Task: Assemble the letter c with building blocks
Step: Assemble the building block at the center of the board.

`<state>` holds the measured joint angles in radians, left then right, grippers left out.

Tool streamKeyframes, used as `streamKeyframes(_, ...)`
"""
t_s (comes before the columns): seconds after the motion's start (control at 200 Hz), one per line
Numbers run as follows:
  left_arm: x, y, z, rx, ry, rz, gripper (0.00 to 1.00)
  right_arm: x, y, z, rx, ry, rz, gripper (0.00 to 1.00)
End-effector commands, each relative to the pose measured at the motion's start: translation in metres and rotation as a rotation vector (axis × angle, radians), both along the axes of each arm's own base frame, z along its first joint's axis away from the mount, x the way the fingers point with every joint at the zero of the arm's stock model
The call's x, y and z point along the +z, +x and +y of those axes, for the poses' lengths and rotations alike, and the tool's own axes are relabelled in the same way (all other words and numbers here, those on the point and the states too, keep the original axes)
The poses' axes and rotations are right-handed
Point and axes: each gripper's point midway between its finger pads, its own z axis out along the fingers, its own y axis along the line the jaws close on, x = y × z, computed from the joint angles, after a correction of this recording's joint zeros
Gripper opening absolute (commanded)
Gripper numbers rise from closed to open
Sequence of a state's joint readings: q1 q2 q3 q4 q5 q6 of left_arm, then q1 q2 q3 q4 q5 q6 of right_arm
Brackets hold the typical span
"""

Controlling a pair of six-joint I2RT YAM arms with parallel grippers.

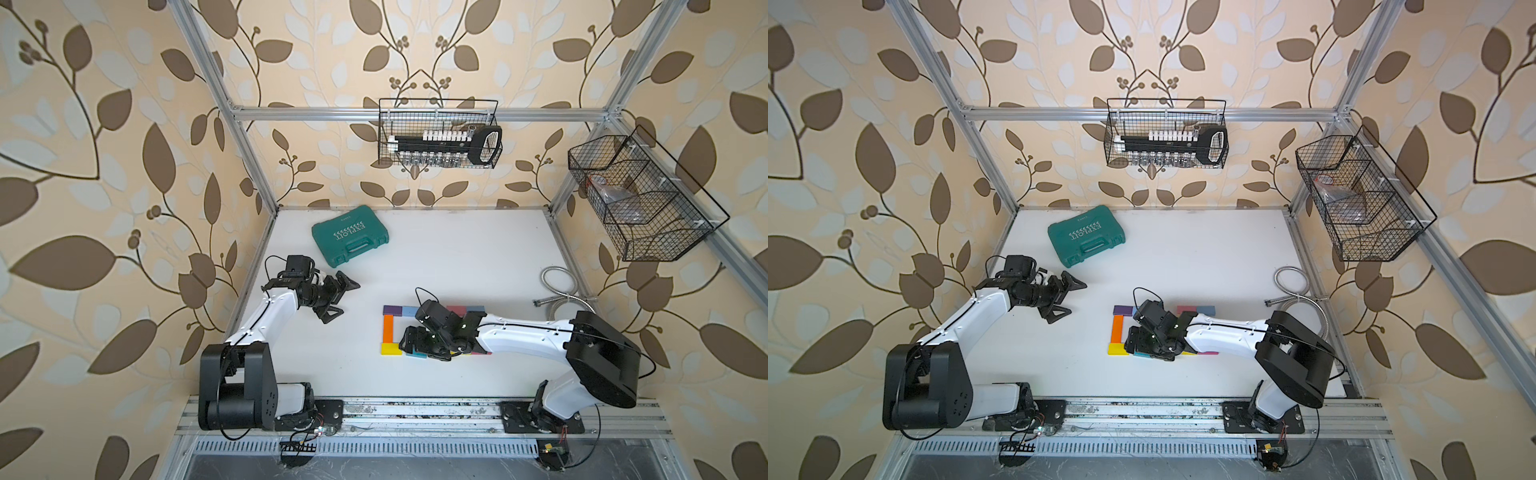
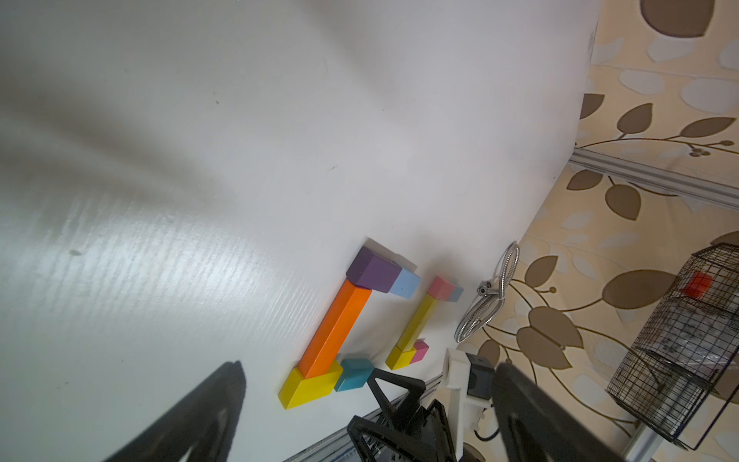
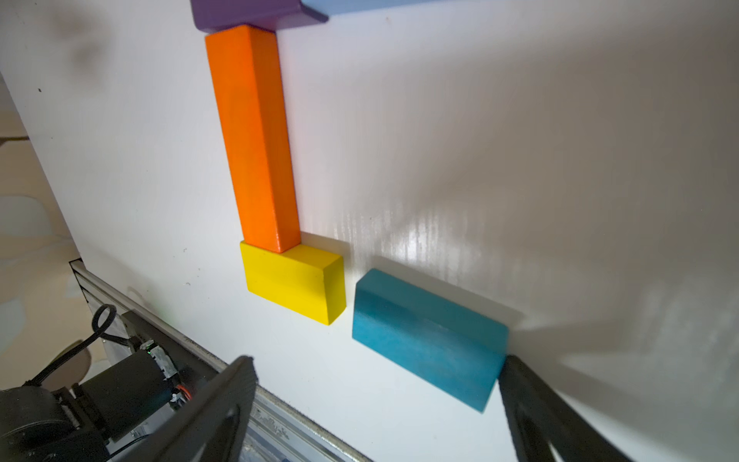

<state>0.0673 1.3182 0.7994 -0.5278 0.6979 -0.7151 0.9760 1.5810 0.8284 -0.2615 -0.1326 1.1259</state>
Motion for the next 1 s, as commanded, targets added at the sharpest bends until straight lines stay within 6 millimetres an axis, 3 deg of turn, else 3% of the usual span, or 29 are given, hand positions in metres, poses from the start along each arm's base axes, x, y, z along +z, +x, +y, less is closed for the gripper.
streamKeyframes(0.0, 0.004, 0.003, 0.005, 0.020, 0.009, -0.013, 0.99, -0.009, -0.001, -0.002, -0.003, -0.008, 0.023, 0.93)
streamKeyframes(0.585, 0.003, 0.004, 0.005, 0.024, 0.007, -0.012, 0.99, -0.010, 0.004, 0.003, -0.005, 0.025, 0.037, 0.93)
streamKeyframes(0.995, 0.000, 0.001, 0.004, 0.023, 0.000, -0.007, 0.99, -0.017, -0.010, -0.018, -0.031, 0.011, 0.059, 0.93)
